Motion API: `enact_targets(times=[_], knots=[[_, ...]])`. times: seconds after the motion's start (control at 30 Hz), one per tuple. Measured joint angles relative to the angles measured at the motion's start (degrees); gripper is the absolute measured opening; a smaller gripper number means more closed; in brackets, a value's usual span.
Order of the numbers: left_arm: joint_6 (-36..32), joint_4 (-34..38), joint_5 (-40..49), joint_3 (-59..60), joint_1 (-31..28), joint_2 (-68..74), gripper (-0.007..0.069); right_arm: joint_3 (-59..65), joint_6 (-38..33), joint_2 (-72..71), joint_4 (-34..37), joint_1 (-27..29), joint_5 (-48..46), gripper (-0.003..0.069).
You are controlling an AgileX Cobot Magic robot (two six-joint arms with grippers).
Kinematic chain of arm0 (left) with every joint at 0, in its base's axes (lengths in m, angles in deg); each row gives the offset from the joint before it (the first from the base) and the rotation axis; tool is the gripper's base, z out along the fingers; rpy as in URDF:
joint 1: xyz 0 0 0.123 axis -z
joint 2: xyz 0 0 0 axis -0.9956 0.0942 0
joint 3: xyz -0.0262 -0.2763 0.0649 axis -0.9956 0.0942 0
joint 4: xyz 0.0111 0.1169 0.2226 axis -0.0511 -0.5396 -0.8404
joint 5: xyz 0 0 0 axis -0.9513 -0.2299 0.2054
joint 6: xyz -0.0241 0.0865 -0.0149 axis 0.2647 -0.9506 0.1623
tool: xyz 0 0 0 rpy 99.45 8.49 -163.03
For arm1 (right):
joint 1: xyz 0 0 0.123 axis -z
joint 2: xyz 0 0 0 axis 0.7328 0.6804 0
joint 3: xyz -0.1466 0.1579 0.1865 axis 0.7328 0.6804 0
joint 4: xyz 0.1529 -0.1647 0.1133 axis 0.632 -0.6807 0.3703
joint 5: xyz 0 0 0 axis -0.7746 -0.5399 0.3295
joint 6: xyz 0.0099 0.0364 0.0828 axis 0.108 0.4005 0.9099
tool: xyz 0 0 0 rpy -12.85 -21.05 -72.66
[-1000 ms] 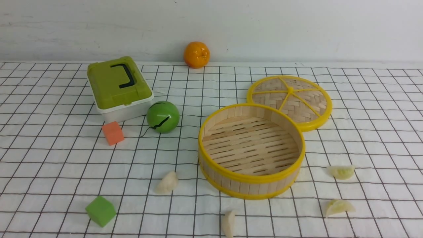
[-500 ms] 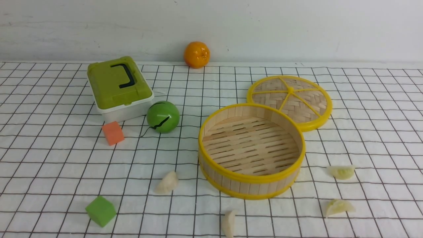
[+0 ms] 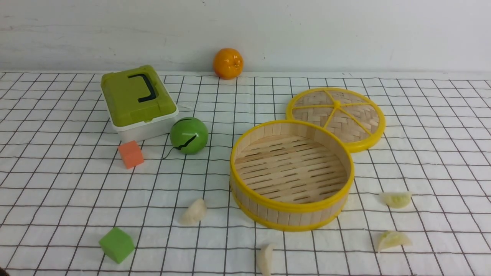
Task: Put the dumplings into the steamer on the table with the white tablecloth.
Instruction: 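Reach for and grasp a dumpling on the table with the left gripper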
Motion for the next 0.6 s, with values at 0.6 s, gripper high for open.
enact_targets(times=[0.6], knots=[[-22.4,18.0,20.8,-18.3,0.0,0.1,0.0237,-6.9,-15.7,0.1,33.8,0.0,-0.6,0.0190]])
